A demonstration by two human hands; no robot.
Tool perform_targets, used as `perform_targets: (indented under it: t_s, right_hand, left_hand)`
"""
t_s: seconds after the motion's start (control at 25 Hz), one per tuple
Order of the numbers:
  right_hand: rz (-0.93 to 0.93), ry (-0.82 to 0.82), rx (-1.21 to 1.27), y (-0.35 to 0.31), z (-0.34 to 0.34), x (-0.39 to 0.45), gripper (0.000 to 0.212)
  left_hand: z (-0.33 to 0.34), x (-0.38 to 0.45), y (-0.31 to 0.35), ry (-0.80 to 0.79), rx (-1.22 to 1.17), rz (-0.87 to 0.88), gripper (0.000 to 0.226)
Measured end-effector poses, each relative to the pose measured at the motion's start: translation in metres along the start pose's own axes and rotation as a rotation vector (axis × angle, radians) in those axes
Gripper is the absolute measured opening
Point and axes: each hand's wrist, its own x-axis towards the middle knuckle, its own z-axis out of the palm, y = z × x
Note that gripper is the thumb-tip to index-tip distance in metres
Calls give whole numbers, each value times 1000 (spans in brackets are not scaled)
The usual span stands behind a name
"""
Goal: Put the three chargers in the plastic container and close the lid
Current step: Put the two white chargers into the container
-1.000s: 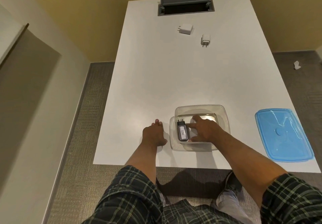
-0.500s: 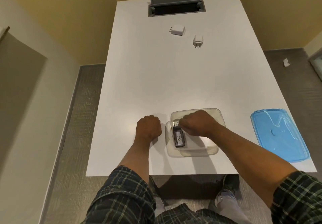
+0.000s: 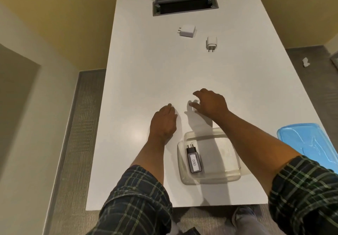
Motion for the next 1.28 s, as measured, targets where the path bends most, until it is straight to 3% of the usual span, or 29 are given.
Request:
perform_targets:
  t_s: [0.2, 0.36, 0.84, 1.04, 1.28]
  right_hand:
    - [48, -152, -3, 5, 18, 40, 54]
    - [87, -133, 67, 7, 17, 79, 50]
    - [6, -186, -195, 18, 15, 180, 52]
    - [-67, -124, -282, 29, 6, 228, 31]
    - [34, -105, -171, 30, -10, 274, 23]
  left_hand:
    - [22, 25, -5, -27, -49, -13, 61]
    - [36, 53, -7, 11, -73, -39, 63]
    - [33, 138, -13, 189, -46, -104, 60]
    - [28, 173, -17, 204, -57, -139, 61]
    - [22, 204, -22, 225, -60, -158, 61]
